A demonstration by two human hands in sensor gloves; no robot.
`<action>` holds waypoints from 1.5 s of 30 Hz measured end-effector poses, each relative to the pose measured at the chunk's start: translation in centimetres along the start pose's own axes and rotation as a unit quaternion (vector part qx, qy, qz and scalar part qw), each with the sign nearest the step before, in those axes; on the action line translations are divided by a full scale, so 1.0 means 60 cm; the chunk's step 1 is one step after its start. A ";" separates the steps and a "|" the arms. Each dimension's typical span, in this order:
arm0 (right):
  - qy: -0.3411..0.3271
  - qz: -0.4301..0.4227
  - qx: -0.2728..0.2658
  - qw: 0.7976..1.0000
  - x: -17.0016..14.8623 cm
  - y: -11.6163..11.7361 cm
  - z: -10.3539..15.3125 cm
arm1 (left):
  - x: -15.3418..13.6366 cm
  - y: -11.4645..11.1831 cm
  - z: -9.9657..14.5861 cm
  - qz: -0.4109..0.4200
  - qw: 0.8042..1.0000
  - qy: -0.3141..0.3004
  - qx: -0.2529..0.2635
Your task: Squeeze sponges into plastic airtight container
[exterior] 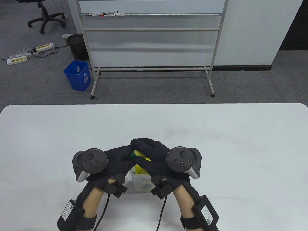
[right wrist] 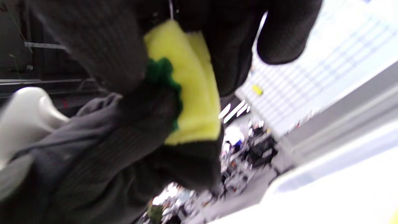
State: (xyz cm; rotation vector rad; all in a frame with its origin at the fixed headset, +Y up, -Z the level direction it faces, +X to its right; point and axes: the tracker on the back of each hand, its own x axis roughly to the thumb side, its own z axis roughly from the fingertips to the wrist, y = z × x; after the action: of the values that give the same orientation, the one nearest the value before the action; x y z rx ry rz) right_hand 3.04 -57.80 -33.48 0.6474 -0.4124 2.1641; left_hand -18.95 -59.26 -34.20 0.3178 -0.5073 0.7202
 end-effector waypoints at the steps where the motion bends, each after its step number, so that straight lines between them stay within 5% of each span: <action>1: 0.007 0.024 -0.016 1.000 0.003 -0.001 0.003 | 0.000 -0.002 0.000 -0.006 1.000 0.003 0.003; 5: 0.017 0.103 -0.067 0.992 0.007 0.002 0.006 | -0.006 -0.008 -0.002 -0.050 0.998 0.014 -0.027; 9: 0.059 0.127 -0.055 0.989 -0.006 0.016 0.004 | -0.029 -0.018 -0.006 -0.049 0.986 0.027 -0.158; 15: 0.089 0.169 -0.005 0.982 -0.015 0.041 0.000 | -0.057 -0.047 -0.007 -0.012 0.963 0.042 -0.266; 33: 0.079 0.231 0.065 0.968 -0.027 0.104 -0.003 | -0.065 -0.063 -0.009 -0.036 0.957 0.055 -0.283; 45: 0.070 0.179 0.200 0.961 -0.047 0.109 -0.006 | -0.064 -0.064 -0.009 -0.052 0.955 0.059 -0.288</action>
State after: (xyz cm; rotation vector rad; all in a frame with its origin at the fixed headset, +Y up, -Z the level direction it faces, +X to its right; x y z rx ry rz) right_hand -0.72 -63.34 -35.88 0.6684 -0.0080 2.6558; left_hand -18.56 -63.82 -37.11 -0.2425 -0.5597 0.4590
